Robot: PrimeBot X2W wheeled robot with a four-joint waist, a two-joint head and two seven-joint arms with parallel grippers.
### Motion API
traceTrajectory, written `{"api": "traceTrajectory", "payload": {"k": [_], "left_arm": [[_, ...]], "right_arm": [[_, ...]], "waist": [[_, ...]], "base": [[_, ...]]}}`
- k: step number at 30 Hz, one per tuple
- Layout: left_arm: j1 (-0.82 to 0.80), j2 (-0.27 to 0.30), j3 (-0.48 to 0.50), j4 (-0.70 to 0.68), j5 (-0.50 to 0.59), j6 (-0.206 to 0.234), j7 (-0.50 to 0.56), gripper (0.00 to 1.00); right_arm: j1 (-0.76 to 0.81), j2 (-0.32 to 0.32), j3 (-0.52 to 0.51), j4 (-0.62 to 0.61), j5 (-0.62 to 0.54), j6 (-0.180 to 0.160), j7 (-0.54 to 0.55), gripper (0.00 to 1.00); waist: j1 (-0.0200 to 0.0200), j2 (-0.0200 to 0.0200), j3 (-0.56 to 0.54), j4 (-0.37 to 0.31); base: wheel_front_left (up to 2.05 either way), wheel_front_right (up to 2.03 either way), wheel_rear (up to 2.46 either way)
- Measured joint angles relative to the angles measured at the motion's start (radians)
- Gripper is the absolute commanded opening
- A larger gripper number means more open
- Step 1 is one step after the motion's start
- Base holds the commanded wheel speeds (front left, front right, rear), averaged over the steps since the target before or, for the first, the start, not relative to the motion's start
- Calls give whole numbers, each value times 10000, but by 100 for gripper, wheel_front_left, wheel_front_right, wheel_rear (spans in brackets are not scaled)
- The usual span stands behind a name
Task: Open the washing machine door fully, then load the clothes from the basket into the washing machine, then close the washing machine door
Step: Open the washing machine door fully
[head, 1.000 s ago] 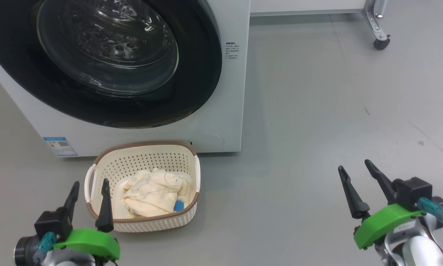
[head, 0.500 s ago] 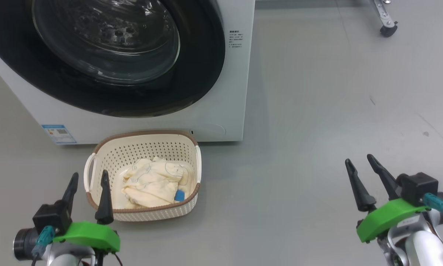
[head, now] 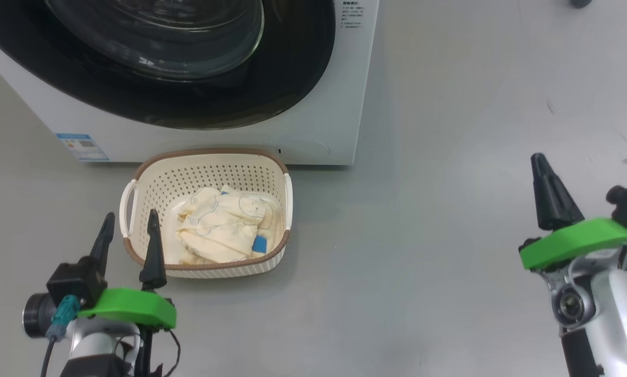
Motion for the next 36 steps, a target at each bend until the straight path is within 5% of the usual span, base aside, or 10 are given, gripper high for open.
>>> {"api": "traceTrajectory", "payload": {"k": [8,18,27,36], "left_arm": [[-499,-115,-98,-2,140,-86,0,100],[-1114,-395,-255,-90,290,-186,0,100],[-1470,-566,-313,-153,382,-278,0,100],[-1921,-757,-502,-230,449,-357,-2,100]], "right_arm": [[-1470,79,-288,721,4426,0,727,0],[-3782,125,-1208,1971,10872,0,3298,0],[-5578,121,-1172,3225,12882,0,4817,0],[-7491,102,-514,4138,13486,0,5340,0]], "waist": [[0,0,573,324],[0,0,1323,981],[0,0,1849,1419],[2,0,2424,1824]], "base": [[0,0,0],[0,0,0],[0,0,0],[0,0,0]]}}
